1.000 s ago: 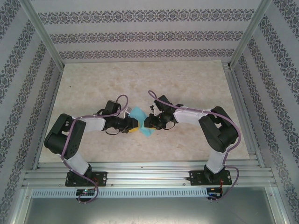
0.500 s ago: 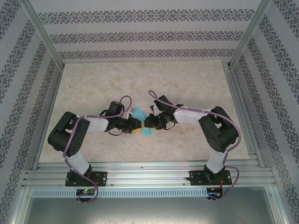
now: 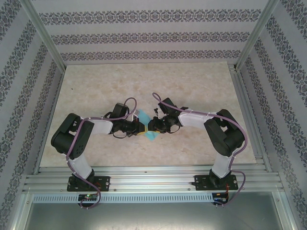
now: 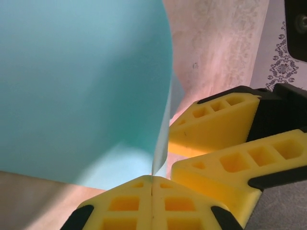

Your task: Fold a paper plane with a square sheet of paper (fold left side to right side)

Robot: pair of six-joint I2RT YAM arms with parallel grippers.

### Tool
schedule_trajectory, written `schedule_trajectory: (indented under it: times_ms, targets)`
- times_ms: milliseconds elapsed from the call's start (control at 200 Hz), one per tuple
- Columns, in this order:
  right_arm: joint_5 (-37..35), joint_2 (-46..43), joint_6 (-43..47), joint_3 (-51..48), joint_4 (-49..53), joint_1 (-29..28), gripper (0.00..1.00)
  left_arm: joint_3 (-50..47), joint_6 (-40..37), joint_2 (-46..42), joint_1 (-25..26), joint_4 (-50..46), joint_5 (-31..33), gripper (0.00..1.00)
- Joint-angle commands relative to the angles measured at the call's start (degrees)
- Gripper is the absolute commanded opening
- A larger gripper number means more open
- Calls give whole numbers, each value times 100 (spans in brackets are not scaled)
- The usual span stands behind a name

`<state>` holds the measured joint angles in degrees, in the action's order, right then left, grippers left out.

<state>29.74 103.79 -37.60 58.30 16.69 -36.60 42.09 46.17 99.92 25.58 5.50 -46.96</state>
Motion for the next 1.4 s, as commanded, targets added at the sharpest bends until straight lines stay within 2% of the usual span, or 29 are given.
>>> schedule_trajectory:
  times_ms: [0, 85, 250, 460, 714, 1394]
  targets:
    - [37, -232, 98, -48, 32, 75, 37, 177, -361, -95, 17, -399, 157, 1]
    - [-28, -403, 147, -98, 93, 127, 42, 215, -510, -122, -47, -629, 219, 0]
    - [-76, -491, 159, -222, 144, 186, 41, 301, -721, -122, -152, -893, 254, 0]
    - [-209, -285, 53, -267, 119, 191, 30, 335, -835, -120, -262, -1019, 280, 0]
    - [-369, 30, 66, -216, 242, 164, 24, 432, -975, -52, -339, -1153, 310, 0]
    - [-682, 274, 344, -6, 748, 17, 24, 612, -1232, 315, -390, -1339, 360, 0]
